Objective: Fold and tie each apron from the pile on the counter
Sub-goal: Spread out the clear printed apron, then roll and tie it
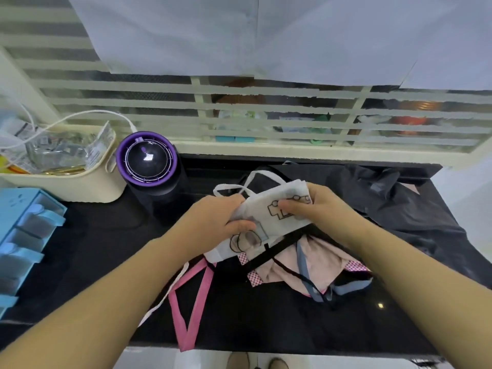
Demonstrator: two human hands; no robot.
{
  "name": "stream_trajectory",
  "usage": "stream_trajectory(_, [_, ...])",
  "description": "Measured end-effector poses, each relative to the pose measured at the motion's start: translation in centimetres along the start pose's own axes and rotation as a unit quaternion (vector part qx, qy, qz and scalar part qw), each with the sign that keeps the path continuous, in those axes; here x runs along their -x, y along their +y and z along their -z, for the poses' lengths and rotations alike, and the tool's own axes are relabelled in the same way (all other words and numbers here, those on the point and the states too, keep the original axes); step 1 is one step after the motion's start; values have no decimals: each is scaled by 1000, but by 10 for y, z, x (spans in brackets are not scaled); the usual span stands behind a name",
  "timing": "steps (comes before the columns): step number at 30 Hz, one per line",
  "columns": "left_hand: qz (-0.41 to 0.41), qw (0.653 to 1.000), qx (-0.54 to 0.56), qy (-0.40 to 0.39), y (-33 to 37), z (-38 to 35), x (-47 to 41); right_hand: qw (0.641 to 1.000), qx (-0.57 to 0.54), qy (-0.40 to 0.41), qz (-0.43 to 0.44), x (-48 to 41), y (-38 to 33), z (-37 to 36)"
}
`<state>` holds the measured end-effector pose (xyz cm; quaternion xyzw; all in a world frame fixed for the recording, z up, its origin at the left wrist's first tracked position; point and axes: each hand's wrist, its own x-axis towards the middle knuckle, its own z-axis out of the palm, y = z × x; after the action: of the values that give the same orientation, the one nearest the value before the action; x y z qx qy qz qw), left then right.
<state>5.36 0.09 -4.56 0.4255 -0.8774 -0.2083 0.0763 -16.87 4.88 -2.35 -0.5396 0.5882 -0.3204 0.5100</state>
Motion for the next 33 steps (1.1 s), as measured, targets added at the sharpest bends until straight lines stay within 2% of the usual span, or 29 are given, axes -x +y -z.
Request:
stream_trajectory(4, [-19,997,11,75,25,45,-5,993,66,54,81,9,-50,19])
stream_trajectory(7, [14,978,159,134,34,77,-4,986,62,93,121,18,-78,36])
stream_trajectory(9, [37,952,262,153,34,93,-1,981,8,144,132,20,-86,47])
stream_trajectory(12, [41,925,357,127,32,97,-4,967,-92,199,130,18,-94,60])
stream_trajectory(16, [81,896,413,141,43,92,-19,942,-217,224,122,16,-96,65])
stream_trajectory(19, [152,904,354,188,65,92,-30,912,-271,283,119,14,-97,63])
stream_trajectory(22, [178,925,287,176,85,85,-41,865,-346,353,92,6,-96,57])
stream_trajectory(23, [169,945,235,153,89,81,-45,848,-369,372,81,4,-97,54])
stream_trajectory(25, [136,983,64,108,100,74,-51,826,-364,425,71,-2,-98,51])
stream_trajectory(27, [107,987,-100,70,113,70,-51,821,-302,470,115,-4,-99,47])
stream_trajectory(29, [81,970,-227,7,131,72,-52,839,-159,485,189,-3,-99,44])
stream_trajectory(31, [46,957,-284,-49,147,87,-55,869,26,432,238,-2,-95,47])
stream_trajectory(33, [20,966,-250,-59,152,116,-55,903,154,309,255,2,-91,57])
